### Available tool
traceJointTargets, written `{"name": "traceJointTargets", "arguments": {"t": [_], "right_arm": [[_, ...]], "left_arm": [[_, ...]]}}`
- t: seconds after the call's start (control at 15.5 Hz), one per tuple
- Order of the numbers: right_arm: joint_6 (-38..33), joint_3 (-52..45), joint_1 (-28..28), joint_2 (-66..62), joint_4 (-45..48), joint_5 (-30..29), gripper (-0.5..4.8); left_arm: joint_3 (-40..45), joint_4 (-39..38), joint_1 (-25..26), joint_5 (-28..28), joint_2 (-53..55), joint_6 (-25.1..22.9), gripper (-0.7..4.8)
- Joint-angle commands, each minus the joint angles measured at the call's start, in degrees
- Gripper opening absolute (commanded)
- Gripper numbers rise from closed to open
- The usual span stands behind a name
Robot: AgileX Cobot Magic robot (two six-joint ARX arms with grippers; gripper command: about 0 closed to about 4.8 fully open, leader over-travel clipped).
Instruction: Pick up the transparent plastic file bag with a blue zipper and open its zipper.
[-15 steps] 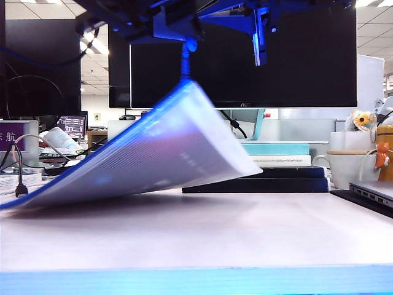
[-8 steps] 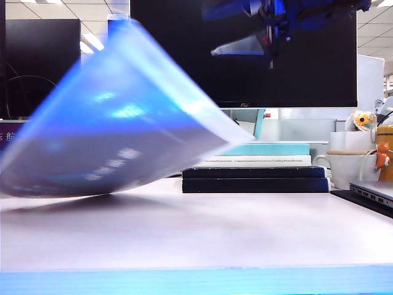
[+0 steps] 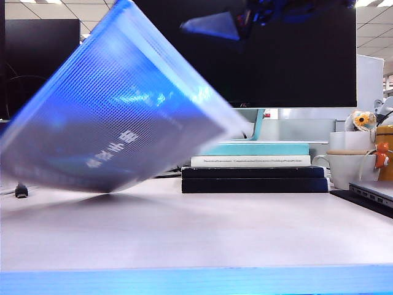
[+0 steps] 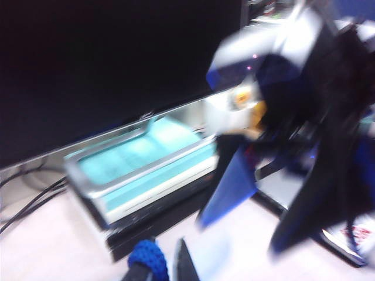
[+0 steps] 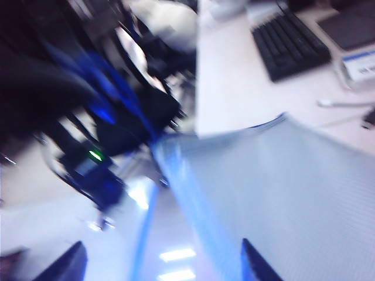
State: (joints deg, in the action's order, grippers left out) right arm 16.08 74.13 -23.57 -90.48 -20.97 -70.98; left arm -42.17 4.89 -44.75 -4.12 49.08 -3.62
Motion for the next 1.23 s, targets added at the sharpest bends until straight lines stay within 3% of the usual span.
{"name": "traceJointTargets", "arguments": {"t": [0.06,0.71,0.9,0.97,1.1,1.23], "right_arm": [[5.46,0.33,-2.97,0.63,0.68,7.06,3.38],[6.69,0.28,-6.60,0.48,5.22,8.57,3.37],[6.60,0.28,-9.70,0.15,6.67,13.64,3.05],[6.58,0.28,-10.16,0.09,6.67,14.56,2.66],[6.69,0.31,-10.34,0.02,6.71,16.79,-0.03],[6.45,0.31,-10.23,0.04,6.69,19.10,-0.05]], "left_arm": [[-0.48,0.33,3.72,9.51,0.46,2.75,-0.06],[-0.61,5.92,6.80,17.35,4.20,4.66,-0.06],[-0.61,9.57,7.13,20.04,4.81,7.15,-0.06],[-0.61,9.79,7.13,20.55,4.81,7.13,-0.06],[-0.61,8.87,7.13,21.14,4.79,7.10,-0.06],[-0.61,7.80,7.13,20.87,4.79,6.80,-0.06]]}}
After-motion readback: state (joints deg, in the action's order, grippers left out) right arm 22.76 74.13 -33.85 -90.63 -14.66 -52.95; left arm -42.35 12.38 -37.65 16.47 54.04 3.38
